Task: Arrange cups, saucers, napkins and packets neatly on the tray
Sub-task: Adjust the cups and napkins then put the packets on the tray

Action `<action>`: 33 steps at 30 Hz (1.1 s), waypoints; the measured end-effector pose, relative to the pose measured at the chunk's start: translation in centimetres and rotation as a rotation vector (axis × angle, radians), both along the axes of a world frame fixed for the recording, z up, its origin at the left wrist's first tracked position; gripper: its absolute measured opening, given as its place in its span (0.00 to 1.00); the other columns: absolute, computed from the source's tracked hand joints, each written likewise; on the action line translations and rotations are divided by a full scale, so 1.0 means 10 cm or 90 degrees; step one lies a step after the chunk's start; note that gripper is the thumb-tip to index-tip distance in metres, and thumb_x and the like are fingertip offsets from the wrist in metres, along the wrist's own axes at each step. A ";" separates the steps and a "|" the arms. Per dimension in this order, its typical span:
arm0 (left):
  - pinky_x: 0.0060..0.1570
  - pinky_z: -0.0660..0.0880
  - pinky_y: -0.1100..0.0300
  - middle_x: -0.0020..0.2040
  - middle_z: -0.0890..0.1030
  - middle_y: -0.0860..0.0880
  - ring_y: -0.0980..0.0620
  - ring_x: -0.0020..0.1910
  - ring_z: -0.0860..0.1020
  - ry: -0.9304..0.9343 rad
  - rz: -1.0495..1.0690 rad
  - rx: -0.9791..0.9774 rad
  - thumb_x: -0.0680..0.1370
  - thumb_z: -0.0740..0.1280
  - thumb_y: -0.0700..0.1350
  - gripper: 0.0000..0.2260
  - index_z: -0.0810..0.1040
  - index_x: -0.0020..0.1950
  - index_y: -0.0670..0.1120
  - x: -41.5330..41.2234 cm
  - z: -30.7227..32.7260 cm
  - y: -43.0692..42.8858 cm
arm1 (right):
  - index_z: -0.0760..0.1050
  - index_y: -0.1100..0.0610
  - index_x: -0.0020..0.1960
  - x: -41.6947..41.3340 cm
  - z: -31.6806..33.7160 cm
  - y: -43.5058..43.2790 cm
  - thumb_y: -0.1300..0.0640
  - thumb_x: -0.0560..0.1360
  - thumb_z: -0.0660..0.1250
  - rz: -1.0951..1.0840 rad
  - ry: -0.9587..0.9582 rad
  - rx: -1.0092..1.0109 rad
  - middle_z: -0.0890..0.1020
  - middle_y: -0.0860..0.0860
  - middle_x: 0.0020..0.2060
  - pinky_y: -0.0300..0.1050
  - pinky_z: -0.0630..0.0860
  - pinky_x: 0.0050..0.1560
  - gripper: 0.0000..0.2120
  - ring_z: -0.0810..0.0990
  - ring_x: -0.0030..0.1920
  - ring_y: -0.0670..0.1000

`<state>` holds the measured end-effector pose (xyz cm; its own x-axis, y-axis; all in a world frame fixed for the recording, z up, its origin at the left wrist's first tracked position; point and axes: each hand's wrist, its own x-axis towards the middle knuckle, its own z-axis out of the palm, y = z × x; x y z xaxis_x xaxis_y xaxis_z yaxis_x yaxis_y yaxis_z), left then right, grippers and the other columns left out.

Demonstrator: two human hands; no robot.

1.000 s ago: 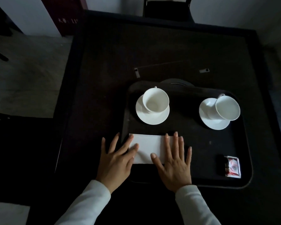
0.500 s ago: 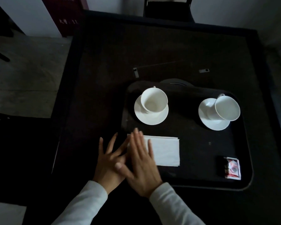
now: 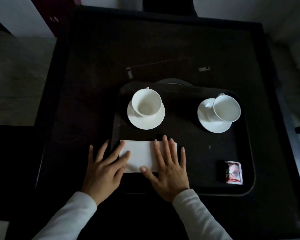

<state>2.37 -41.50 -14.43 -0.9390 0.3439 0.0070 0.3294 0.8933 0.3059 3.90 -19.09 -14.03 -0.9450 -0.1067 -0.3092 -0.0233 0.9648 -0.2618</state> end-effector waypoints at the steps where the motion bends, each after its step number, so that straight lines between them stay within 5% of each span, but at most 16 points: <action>1: 0.67 0.58 0.23 0.74 0.75 0.52 0.34 0.73 0.70 0.002 0.002 0.000 0.76 0.62 0.50 0.19 0.83 0.64 0.53 0.00 -0.01 0.00 | 0.41 0.46 0.82 0.00 -0.01 0.05 0.22 0.74 0.40 -0.007 -0.004 0.003 0.40 0.50 0.82 0.64 0.38 0.79 0.44 0.37 0.82 0.53; 11: 0.70 0.54 0.24 0.73 0.75 0.55 0.39 0.76 0.67 -0.090 0.097 0.075 0.77 0.61 0.54 0.18 0.84 0.62 0.55 0.00 0.13 0.12 | 0.34 0.45 0.81 -0.01 -0.01 0.09 0.20 0.72 0.38 -0.019 -0.004 -0.032 0.33 0.50 0.80 0.60 0.27 0.76 0.46 0.29 0.79 0.51; 14: 0.73 0.50 0.27 0.73 0.75 0.55 0.41 0.79 0.61 -0.146 0.183 0.135 0.76 0.71 0.47 0.13 0.86 0.60 0.54 -0.02 0.21 0.20 | 0.36 0.45 0.82 -0.02 0.07 0.19 0.22 0.73 0.42 -0.057 -0.005 -0.181 0.32 0.47 0.80 0.53 0.26 0.76 0.46 0.28 0.79 0.46; 17: 0.73 0.56 0.30 0.72 0.77 0.49 0.36 0.78 0.62 -0.049 0.203 0.139 0.74 0.69 0.48 0.14 0.87 0.57 0.50 0.00 0.31 0.31 | 0.53 0.43 0.81 0.00 0.24 0.44 0.31 0.75 0.62 -0.244 -0.029 -0.525 0.50 0.43 0.82 0.45 0.46 0.81 0.40 0.46 0.80 0.37; 20: 0.69 0.69 0.44 0.66 0.81 0.48 0.42 0.70 0.74 0.071 0.183 0.195 0.76 0.66 0.49 0.16 0.86 0.58 0.45 0.04 0.44 0.60 | 0.74 0.44 0.69 0.07 0.40 0.92 0.52 0.75 0.75 -0.387 0.049 -0.675 0.80 0.47 0.66 0.48 0.76 0.68 0.24 0.79 0.67 0.43; 23: 0.58 0.76 0.63 0.55 0.85 0.53 0.58 0.54 0.82 -0.026 0.221 0.341 0.77 0.68 0.47 0.13 0.86 0.57 0.45 0.19 0.57 1.18 | 0.78 0.45 0.62 0.15 0.47 1.52 0.59 0.72 0.78 -0.316 0.133 -0.555 0.85 0.43 0.57 0.43 0.80 0.60 0.21 0.84 0.57 0.42; 25: 0.52 0.78 0.66 0.51 0.86 0.56 0.62 0.48 0.83 -0.148 0.242 0.426 0.77 0.71 0.43 0.09 0.86 0.56 0.49 0.29 0.61 1.68 | 0.78 0.47 0.63 0.16 0.52 1.93 0.57 0.68 0.81 -0.223 0.149 -0.438 0.84 0.41 0.57 0.36 0.77 0.59 0.26 0.83 0.57 0.40; 28: 0.46 0.80 0.67 0.49 0.87 0.58 0.62 0.46 0.85 -0.323 0.283 0.540 0.77 0.73 0.39 0.13 0.84 0.55 0.56 0.40 0.58 2.29 | 0.74 0.52 0.71 0.12 0.58 2.36 0.53 0.63 0.83 -0.073 0.070 -0.280 0.81 0.49 0.61 0.38 0.73 0.63 0.38 0.80 0.61 0.49; 33: 0.45 0.77 0.73 0.48 0.86 0.63 0.65 0.48 0.84 -0.385 0.304 0.571 0.77 0.72 0.40 0.12 0.84 0.54 0.57 0.46 0.48 2.86 | 0.61 0.50 0.79 0.08 0.55 2.62 0.44 0.65 0.77 0.138 -0.048 -0.102 0.74 0.50 0.68 0.48 0.69 0.65 0.47 0.74 0.66 0.54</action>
<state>6.97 -12.94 -9.60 -0.9044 0.0561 -0.4229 -0.3935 0.2734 0.8777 4.70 7.09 -8.52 -0.8695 -0.3578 -0.3406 -0.2001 0.8854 -0.4195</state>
